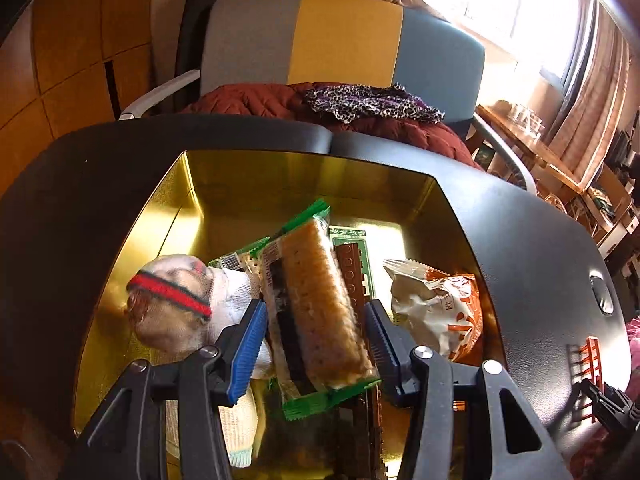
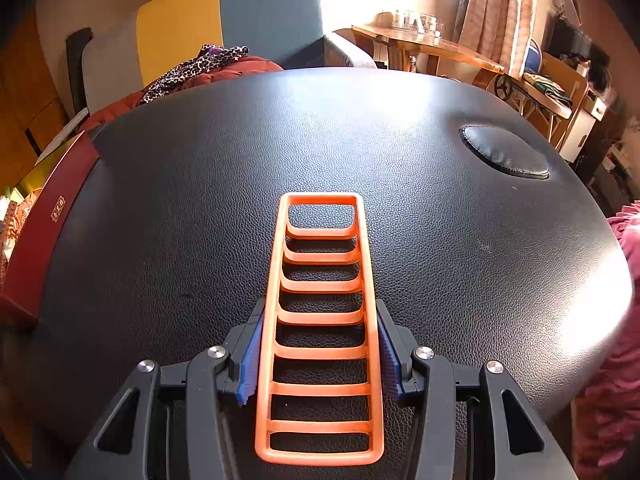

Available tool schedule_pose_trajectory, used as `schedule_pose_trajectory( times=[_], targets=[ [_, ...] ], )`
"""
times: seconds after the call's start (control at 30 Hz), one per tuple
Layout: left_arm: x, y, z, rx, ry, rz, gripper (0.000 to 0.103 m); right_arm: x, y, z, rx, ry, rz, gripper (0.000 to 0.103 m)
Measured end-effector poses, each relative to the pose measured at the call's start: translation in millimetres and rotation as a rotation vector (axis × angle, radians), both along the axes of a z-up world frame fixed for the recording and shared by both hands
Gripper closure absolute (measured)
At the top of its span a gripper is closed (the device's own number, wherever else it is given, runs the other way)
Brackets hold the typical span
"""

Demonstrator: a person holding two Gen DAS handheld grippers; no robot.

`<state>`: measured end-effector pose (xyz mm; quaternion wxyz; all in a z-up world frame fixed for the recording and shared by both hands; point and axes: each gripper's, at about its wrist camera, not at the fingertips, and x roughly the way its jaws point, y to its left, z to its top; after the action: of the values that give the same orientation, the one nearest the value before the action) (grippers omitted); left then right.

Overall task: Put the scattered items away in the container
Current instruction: 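Carry the cracker pack with the left gripper into the tray and release it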

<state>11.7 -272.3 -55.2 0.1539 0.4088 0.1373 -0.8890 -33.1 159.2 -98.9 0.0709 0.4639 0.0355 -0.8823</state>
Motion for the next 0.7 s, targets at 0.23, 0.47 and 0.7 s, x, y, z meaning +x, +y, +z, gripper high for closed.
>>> schedule_pose_trajectory(
  times=[0.23, 0.47, 0.7],
  targets=[
    [14.6, 5.0, 11.1, -0.043, 0.017, 0.01, 0.049, -0.9, -7.8, 2.3, -0.037, -0.008, 0.017, 0.054],
    [43.5, -0.6, 20.9, -0.042, 0.063, 0.046, 0.045, -2.9, -56.4, 27.6, -0.166, 0.007, 0.139, 0.054],
    [75.8, -15.4, 21.6, -0.008, 0.087, 0.099, 0.045, 3.3, -171.4, 74.4, -0.249, 0.066, 0.422, 0.054]
  ],
)
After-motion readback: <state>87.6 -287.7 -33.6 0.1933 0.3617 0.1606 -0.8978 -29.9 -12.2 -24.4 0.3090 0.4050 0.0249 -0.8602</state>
